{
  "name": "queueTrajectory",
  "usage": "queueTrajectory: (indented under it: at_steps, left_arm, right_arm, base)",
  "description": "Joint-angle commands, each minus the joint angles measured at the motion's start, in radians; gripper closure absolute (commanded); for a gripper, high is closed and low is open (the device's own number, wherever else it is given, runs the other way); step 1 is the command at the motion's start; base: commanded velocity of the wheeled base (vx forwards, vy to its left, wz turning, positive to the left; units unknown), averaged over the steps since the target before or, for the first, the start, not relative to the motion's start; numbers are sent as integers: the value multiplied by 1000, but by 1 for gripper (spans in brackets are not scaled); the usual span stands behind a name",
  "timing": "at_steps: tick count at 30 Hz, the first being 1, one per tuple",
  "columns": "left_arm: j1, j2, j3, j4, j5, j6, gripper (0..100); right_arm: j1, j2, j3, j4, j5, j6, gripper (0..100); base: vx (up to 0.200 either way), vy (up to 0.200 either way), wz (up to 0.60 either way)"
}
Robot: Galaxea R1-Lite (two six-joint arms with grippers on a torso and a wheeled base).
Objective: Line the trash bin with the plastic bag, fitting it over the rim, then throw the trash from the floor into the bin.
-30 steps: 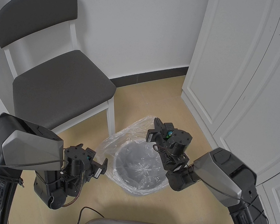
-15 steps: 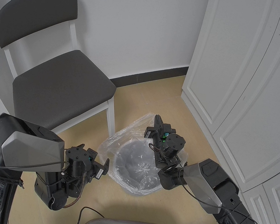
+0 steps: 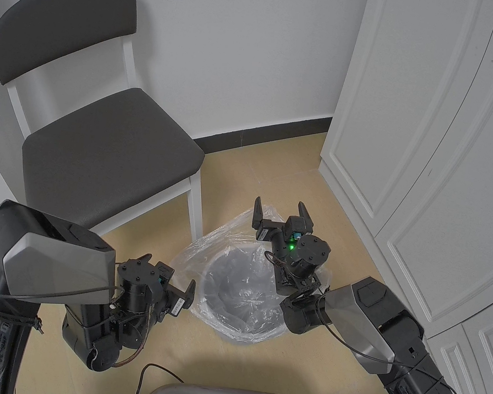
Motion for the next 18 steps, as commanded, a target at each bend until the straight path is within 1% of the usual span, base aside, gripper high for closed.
queueTrajectory:
  at_steps: [1, 3, 5, 8, 9, 10, 12, 13, 14, 16, 17, 18]
  left_arm:
    - [-11, 10, -5, -1, 1, -2, 0]
    - [-17, 12, -8, -1, 2, -4, 0]
    - [-25, 15, -17, 1, 1, -18, 0]
    - [-39, 23, -40, 1, 2, -41, 0]
    - [-39, 23, -40, 1, 2, -41, 0]
    - [-45, 33, -62, 1, 13, -59, 0]
    - [-45, 46, -71, 2, 24, -62, 0]
    - [-45, 47, -72, 2, 24, -62, 0]
    - [-45, 64, -88, 2, 27, -62, 0]
    - [-48, 70, -103, 2, 27, -64, 0]
    - [-49, 70, -105, 2, 28, -64, 0]
    - [-54, 67, -108, 4, 28, -67, 0]
  right_arm:
    - [8, -136, 269, -52, 34, 1, 0]
    - [19, -228, 444, -64, 86, 12, 0]
    - [37, -333, 614, -58, 143, 41, 0]
    - [46, -430, 761, -42, 190, 53, 0]
    - [46, -430, 761, -42, 190, 53, 0]
    - [35, -510, 870, -1, 213, 38, 0]
    - [12, -568, 921, 57, 221, 9, 0]
    - [8, -573, 924, 62, 222, 7, 0]
    - [-35, -623, 952, 137, 236, -10, 0]
    - [-77, -677, 973, 226, 268, -10, 0]
    - [-86, -688, 976, 244, 278, -10, 0]
    - [-118, -720, 992, 297, 316, -8, 0]
  base:
    - [0, 0, 0]
    - [0, 0, 0]
    - [0, 0, 0]
    - [0, 0, 0]
    - [0, 0, 0]
    - [0, 0, 0]
    - [0, 0, 0]
    - [0, 0, 0]
    - [0, 0, 0]
    - [0, 0, 0]
    - [0, 0, 0]
    - [0, 0, 0]
